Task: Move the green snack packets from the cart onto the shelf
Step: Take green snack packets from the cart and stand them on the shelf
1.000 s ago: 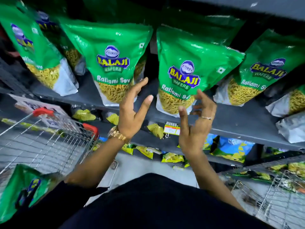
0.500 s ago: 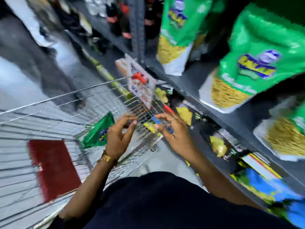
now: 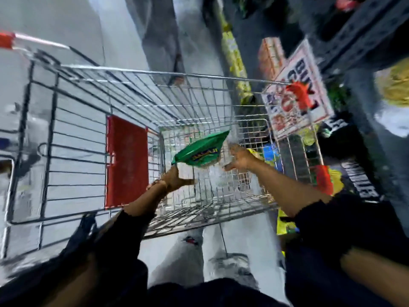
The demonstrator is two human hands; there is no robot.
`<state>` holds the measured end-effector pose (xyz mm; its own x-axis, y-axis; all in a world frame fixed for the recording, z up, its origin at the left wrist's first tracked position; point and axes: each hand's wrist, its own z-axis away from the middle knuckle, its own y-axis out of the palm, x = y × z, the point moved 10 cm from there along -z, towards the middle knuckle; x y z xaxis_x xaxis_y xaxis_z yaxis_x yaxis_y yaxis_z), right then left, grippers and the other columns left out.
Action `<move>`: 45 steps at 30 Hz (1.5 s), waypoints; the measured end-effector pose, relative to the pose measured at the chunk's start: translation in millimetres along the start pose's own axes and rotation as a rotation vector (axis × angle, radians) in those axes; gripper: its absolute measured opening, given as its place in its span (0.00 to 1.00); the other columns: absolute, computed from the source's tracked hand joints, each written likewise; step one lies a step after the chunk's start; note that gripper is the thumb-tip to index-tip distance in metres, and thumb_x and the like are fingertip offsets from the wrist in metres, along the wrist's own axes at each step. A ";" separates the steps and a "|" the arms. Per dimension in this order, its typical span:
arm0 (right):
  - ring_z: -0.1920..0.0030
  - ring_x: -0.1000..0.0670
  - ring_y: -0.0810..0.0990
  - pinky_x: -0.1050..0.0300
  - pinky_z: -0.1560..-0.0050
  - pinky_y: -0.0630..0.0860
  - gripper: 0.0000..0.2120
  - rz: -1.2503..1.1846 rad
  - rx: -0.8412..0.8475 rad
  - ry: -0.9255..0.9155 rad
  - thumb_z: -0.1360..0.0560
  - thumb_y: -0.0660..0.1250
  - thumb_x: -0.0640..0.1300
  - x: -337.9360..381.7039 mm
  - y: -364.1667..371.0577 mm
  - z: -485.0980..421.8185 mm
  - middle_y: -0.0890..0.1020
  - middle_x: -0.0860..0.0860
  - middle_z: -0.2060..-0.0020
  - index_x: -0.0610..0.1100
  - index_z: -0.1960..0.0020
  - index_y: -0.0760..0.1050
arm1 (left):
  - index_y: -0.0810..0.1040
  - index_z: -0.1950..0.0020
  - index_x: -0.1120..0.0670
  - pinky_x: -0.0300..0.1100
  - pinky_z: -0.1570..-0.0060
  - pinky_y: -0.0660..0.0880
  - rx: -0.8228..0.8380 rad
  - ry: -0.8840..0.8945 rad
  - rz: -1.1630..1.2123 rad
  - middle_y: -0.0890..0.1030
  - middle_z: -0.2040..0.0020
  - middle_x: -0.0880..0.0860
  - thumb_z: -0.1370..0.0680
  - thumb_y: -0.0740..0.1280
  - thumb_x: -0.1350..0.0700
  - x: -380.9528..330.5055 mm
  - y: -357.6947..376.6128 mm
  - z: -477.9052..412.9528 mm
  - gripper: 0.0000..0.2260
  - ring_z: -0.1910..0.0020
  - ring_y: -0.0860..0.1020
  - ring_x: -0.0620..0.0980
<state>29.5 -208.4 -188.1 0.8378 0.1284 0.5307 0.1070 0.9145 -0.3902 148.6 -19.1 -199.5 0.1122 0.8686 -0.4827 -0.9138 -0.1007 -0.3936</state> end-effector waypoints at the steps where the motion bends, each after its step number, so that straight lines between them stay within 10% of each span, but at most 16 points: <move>1: 0.25 0.41 0.64 0.47 0.27 0.65 0.49 -0.032 -0.007 -0.007 0.38 0.79 0.33 3.0 -0.7 -8.1 0.64 0.41 0.25 0.38 0.24 0.56 | 0.62 0.27 0.62 0.48 0.32 0.69 -0.083 -0.005 0.104 0.70 0.29 0.61 0.30 0.76 0.54 2.5 -3.2 -8.0 0.38 0.30 0.70 0.58; 8: 0.32 0.39 0.72 0.49 0.39 0.76 0.34 -0.166 -0.054 0.012 0.34 0.74 0.28 24.7 5.6 -22.4 0.73 0.40 0.31 0.36 0.31 0.68 | 0.73 0.36 0.63 0.51 0.48 0.76 -0.378 0.002 0.764 0.79 0.44 0.58 0.31 0.75 0.67 5.5 -4.7 -34.7 0.24 0.48 0.75 0.52; 18: 0.51 0.39 0.84 0.41 0.50 0.81 0.19 -0.268 -0.458 0.080 0.35 0.78 0.45 -9.6 -26.6 17.2 0.85 0.37 0.52 0.34 0.51 0.78 | 0.82 0.51 0.59 0.53 0.58 0.82 -0.377 0.052 0.402 0.85 0.51 0.60 0.32 0.77 0.58 -31.1 -20.6 -24.6 0.12 0.54 0.83 0.58; 23: 0.60 0.43 0.83 0.46 0.59 0.81 0.25 -0.455 -0.589 -0.035 0.43 0.79 0.61 -9.1 -54.6 83.5 0.84 0.40 0.60 0.41 0.62 0.77 | 0.82 0.56 0.63 0.30 0.74 0.71 -0.312 0.249 0.418 0.82 0.64 0.54 0.29 0.74 0.62 -96.3 -35.2 27.5 0.05 0.69 0.78 0.47; 26: 0.74 0.52 0.72 0.56 0.71 0.69 0.25 -0.538 -0.735 -0.144 0.38 0.80 0.52 -12.4 -82.8 137.1 0.75 0.47 0.78 0.40 0.73 0.66 | 0.83 0.56 0.65 0.26 0.70 0.72 -0.268 0.466 0.353 0.83 0.61 0.54 0.29 0.73 0.63 -152.2 -44.2 70.6 0.05 0.71 0.79 0.33; 30: 0.68 0.40 0.82 0.38 0.65 0.77 0.43 -0.491 -0.966 -0.223 0.42 0.72 0.72 -20.5 -118.1 217.4 0.81 0.29 0.65 0.29 0.62 0.76 | 0.86 0.53 0.60 0.23 0.66 0.72 -0.211 0.792 0.111 0.84 0.59 0.50 0.29 0.74 0.63 -236.4 -42.8 135.9 0.06 0.68 0.77 0.25; 36: 0.72 0.60 0.76 0.56 0.67 0.77 0.16 -0.684 -1.183 -0.227 0.34 0.75 0.52 -44.2 -132.6 351.2 0.85 0.50 0.73 0.38 0.64 0.81 | 0.84 0.45 0.54 0.37 0.46 0.78 0.083 1.025 -0.114 0.85 0.46 0.49 0.29 0.73 0.52 -324.4 15.7 210.9 0.14 0.49 0.83 0.38; 41: 0.71 0.55 0.67 0.47 0.72 0.71 0.39 -0.609 -1.469 -0.140 0.36 0.68 0.69 -97.5 -120.3 460.3 0.78 0.34 0.73 0.29 0.63 0.76 | 0.85 0.47 0.53 0.41 0.47 0.81 0.283 1.179 -0.266 0.86 0.46 0.48 0.27 0.72 0.54 -364.1 97.3 288.8 0.10 0.49 0.84 0.39; 45: 0.73 0.50 0.67 0.43 0.71 0.70 0.33 -0.599 -1.644 0.008 0.35 0.71 0.63 -142.4 -92.8 537.8 0.76 0.32 0.73 0.30 0.68 0.73 | 0.85 0.49 0.52 0.48 0.50 0.81 0.455 1.291 -0.364 0.87 0.50 0.51 0.28 0.72 0.49 -376.3 175.9 338.8 0.11 0.50 0.84 0.43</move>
<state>-387.8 -105.2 177.2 0.4849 -0.0588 0.8726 0.7550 -0.4754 -0.4516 -186.6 -199.3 178.0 0.4114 -0.2607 -0.8734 -0.7733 0.4074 -0.4859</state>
